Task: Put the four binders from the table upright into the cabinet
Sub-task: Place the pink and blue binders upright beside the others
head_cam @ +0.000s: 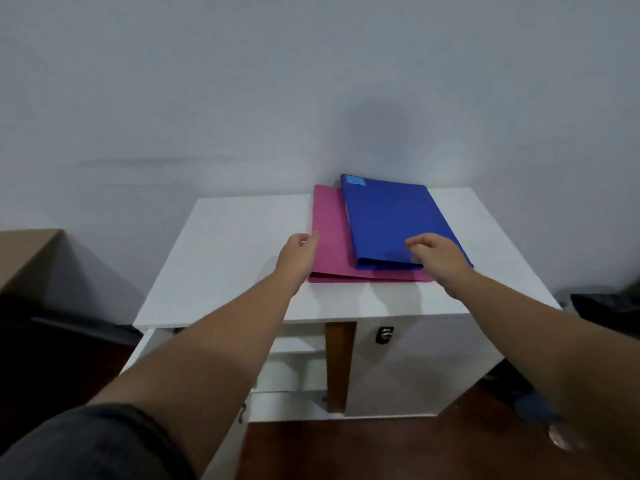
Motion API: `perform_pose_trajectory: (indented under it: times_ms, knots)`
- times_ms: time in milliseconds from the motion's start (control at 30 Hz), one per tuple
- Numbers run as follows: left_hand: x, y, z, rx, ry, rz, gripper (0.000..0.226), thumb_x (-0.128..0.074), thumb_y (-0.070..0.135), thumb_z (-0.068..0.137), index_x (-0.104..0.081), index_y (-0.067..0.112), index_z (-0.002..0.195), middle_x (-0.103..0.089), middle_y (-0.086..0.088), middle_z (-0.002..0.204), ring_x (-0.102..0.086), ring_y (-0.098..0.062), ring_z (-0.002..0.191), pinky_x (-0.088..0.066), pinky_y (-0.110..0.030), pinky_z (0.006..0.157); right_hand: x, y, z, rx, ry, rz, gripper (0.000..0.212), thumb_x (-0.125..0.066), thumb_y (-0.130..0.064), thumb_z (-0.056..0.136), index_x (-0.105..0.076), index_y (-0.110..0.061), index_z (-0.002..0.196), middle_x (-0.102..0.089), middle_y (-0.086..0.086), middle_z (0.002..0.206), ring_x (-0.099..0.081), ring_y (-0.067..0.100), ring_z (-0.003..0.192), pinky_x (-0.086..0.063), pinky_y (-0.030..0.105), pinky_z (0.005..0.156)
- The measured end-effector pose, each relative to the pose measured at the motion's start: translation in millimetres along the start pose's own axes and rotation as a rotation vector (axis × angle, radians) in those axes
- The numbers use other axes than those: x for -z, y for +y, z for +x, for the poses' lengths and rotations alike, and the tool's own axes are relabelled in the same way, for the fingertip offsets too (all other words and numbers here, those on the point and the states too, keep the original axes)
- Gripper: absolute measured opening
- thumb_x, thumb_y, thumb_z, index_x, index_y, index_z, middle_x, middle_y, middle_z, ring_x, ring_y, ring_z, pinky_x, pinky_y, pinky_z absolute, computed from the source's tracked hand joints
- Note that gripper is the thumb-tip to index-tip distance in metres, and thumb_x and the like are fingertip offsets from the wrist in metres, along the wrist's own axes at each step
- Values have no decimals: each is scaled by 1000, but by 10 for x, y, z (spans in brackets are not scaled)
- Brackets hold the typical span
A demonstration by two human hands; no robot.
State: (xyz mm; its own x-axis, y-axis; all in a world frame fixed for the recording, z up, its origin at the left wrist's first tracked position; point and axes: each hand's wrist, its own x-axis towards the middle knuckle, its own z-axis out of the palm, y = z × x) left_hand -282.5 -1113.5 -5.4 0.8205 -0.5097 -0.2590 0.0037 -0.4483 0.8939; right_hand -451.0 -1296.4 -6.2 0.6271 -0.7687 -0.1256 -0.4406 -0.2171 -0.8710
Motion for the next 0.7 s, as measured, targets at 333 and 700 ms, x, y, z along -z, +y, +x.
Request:
perform_pose_trajectory:
  times_ms: [333,700]
  knots:
    - [-600,106,588,353,191,153,81,-39,63,94,-37,2,146,-45,-20,147,-46,-39,132,-40,-46,109,401,570,1251,-213,-105,-359,82,-53,-59,85,-26,-12,147,-38,16,146,-41,38,129,-34,49,108]
    - [-733,220,579,514,-87,-296,65,-77,61,68,-61,16,113,-75,-5,99,-73,-25,86,-61,-38,70,167,673,1110,-74,-219,-339,92,-68,-61,71,-30,-24,146,-30,8,150,-35,31,135,-33,46,110]
